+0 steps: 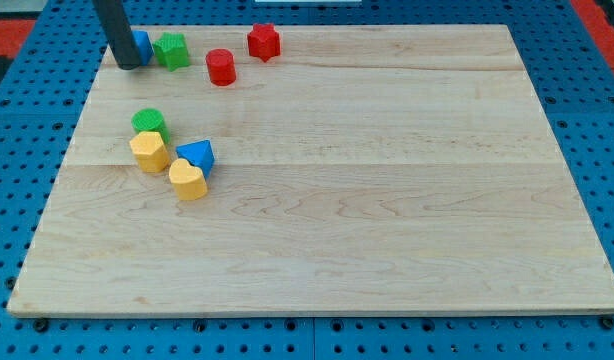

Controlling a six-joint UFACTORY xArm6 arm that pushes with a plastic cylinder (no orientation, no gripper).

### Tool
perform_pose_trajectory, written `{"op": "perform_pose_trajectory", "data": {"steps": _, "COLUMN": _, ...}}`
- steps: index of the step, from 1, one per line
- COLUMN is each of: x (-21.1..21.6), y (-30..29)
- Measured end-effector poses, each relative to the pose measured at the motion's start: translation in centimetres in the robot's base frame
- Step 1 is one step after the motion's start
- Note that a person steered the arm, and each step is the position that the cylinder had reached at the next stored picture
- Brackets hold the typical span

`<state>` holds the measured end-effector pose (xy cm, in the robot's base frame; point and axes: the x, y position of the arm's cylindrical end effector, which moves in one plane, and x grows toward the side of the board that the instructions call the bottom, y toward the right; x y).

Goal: Slide the green circle diagonal to the green star

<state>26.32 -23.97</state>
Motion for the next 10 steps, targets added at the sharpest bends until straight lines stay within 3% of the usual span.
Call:
{"op": "perform_pose_trajectory", "data": {"steps": 1, "x": -1.0, "y": 0.6}}
{"op": "perform_pose_trajectory", "data": {"steps": 3, "x": 10.9, "y": -3.4}}
{"op": "perform_pose_trajectory", "data": {"steps": 4, "x": 15.8, "y": -2.0}}
{"op": "perform_pose_trajectory", "data": {"steps": 6, "x": 13.5, "y": 6.2}}
{"op": "perform_pose_trajectory", "data": {"steps": 7, "x": 12.1, "y": 7.6}}
{"op": "perform_pose_trajectory", "data": {"steps": 8, "x": 10.7, "y": 7.6}}
{"op": "perform_pose_trajectory", "data": {"steps": 10, "x": 14.7, "y": 5.0}}
